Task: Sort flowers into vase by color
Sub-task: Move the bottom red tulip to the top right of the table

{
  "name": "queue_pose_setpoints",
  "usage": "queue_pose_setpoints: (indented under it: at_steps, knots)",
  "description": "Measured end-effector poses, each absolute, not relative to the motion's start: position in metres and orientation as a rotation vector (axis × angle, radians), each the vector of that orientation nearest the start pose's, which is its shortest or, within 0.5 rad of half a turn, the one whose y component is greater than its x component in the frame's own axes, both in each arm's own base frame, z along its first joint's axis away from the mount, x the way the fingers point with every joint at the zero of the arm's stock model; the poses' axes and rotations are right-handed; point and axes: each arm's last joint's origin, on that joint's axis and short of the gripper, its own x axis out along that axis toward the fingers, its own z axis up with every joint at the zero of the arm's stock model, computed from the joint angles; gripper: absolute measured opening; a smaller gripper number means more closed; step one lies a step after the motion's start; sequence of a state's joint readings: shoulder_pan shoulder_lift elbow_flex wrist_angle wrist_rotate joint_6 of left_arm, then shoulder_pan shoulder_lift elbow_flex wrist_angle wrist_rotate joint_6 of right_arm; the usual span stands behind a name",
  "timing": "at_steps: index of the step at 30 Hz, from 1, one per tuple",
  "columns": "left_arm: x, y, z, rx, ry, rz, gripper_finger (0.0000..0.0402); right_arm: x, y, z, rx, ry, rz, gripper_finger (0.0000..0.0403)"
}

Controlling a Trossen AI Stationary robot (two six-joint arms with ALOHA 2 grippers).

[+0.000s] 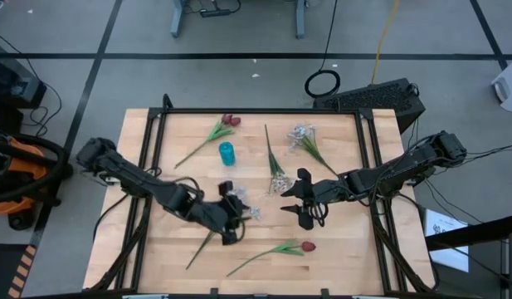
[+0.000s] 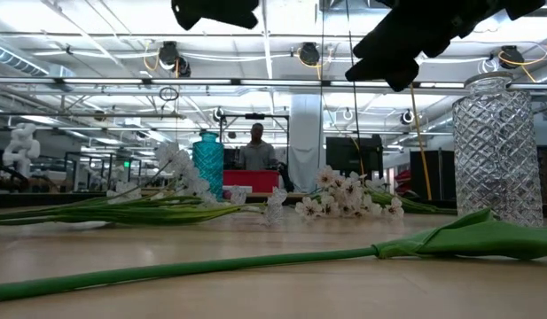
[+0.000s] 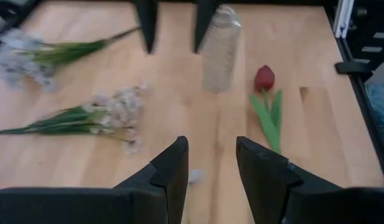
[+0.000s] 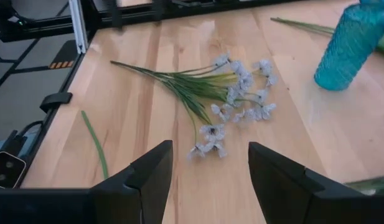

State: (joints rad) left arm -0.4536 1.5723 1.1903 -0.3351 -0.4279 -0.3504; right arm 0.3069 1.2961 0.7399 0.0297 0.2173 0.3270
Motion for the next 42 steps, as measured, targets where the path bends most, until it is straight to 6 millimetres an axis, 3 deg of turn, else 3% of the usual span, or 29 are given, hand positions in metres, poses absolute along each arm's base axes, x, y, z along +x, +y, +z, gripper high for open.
queue_pose_setpoints:
  at_steps: [10,18,25,42]
  knots:
    - [0.343,-0.174,0.231,-0.115,0.708,0.092,0.0141,0.247,0.070,0.242,0.191,0.513,-0.066,0.0199]
    - [0.361,-0.198,0.199,-0.164,0.647,0.035,0.0141,0.237,0.064,0.249,0.166,0.507,-0.141,0.0199]
    - [0.364,-0.210,0.166,-0.164,0.697,0.042,0.0141,0.234,0.063,0.248,0.152,0.529,-0.156,0.0199]
    - [0.378,-0.251,0.136,-0.039,0.693,0.058,0.0141,0.232,0.061,0.246,0.126,0.543,-0.211,0.0199]
